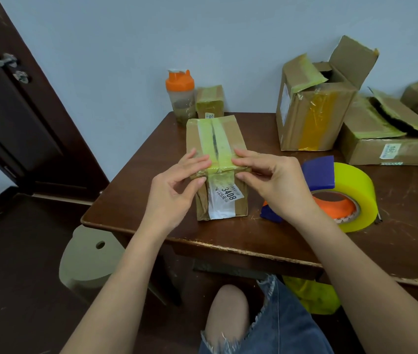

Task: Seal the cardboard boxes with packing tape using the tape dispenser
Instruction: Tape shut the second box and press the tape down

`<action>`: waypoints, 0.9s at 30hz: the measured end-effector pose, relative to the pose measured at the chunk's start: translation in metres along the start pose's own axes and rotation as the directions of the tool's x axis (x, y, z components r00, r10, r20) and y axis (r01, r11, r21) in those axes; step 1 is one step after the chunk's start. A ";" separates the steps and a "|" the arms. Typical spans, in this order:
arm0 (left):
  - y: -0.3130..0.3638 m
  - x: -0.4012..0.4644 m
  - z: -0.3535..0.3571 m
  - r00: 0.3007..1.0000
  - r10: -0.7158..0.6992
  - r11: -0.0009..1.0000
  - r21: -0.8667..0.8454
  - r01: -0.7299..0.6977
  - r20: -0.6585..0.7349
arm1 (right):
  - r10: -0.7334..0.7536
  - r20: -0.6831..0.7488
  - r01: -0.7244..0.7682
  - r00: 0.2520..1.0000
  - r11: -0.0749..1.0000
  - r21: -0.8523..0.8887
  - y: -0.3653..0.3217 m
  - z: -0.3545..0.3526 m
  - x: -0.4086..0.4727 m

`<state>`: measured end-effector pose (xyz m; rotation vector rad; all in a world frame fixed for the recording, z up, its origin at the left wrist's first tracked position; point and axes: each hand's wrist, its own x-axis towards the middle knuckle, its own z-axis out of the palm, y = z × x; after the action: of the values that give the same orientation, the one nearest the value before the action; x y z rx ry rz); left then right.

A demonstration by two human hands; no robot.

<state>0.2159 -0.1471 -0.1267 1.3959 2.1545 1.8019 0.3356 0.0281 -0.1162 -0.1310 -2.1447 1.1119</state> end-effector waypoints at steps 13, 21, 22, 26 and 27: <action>-0.004 -0.003 0.002 1.000 -0.001 1.000 -0.028 0.001 -0.011 | 0.020 -0.008 -0.021 1.000 1.000 -0.012 -0.001 0.005 -0.003; 0.001 0.004 0.006 0.994 -0.004 1.000 -0.005 0.004 -0.109 | 0.010 -0.080 -0.014 0.997 0.999 -0.049 -0.003 0.008 0.001; 0.001 0.006 0.007 0.992 0.000 1.000 -0.004 -0.001 -0.124 | 0.006 -0.096 -0.012 0.995 0.998 -0.064 -0.003 0.010 0.002; 0.003 0.003 0.016 0.975 0.044 0.998 0.051 -0.033 -0.218 | -0.041 -0.145 0.017 0.989 0.987 -0.161 -0.003 0.017 0.000; 0.003 0.002 0.017 0.974 0.048 0.997 0.065 -0.035 -0.223 | -0.056 -0.132 0.033 0.990 0.984 -0.173 -0.003 0.016 -0.002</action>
<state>0.2253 -0.1324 -0.1291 1.3152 2.3199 2.0164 0.3275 0.0146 -0.1209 -0.2300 -2.1067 0.8679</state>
